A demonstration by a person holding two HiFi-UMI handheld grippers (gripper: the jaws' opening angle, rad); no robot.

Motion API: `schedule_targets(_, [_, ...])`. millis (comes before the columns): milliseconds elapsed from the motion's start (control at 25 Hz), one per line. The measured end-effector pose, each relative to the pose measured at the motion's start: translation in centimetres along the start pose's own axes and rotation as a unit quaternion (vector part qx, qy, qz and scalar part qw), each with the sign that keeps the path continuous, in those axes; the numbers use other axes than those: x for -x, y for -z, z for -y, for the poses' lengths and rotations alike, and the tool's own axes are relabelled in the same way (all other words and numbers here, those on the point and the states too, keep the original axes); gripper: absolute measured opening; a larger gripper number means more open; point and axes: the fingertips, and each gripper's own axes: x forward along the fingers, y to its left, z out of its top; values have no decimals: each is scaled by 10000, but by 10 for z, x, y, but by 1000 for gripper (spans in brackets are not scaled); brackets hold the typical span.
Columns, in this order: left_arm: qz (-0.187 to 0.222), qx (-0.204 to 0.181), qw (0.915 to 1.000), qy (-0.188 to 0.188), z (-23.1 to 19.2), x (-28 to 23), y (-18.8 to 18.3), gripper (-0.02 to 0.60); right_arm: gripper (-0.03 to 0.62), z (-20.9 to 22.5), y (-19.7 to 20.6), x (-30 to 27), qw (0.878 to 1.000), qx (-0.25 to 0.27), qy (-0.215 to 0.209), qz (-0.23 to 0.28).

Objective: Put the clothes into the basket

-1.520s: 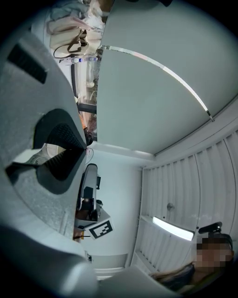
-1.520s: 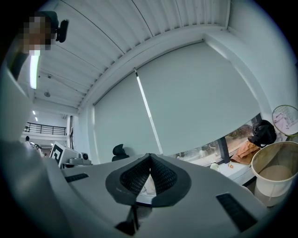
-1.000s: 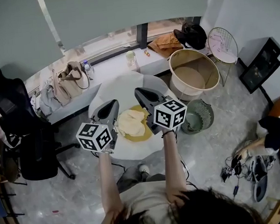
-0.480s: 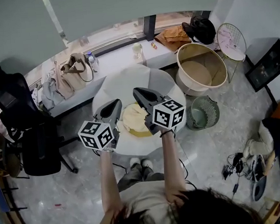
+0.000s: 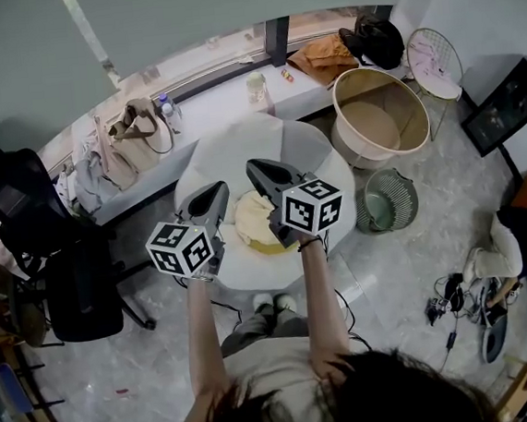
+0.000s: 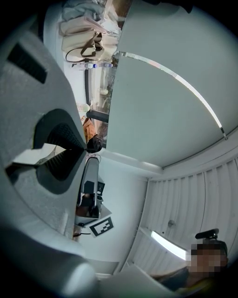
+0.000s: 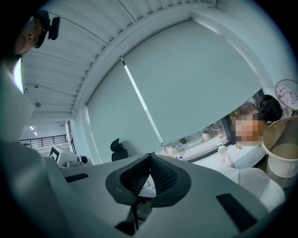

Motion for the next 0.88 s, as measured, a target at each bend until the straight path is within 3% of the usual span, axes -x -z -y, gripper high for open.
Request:
schedule_targets(240, [-61, 137, 9997, 208, -19, -7, 0, 11, 8, 6, 3, -23, 10000, -17, 19, -22])
schedule_targets(440, [-123, 328, 9994, 75, -28, -20, 12, 11, 9, 22, -5, -25, 9991, -352, -197, 116])
schedule_targets(880, [-216, 672, 9975, -27, -44, -53, 40, 11, 8, 74, 26, -44, 9974, -470, -268, -466])
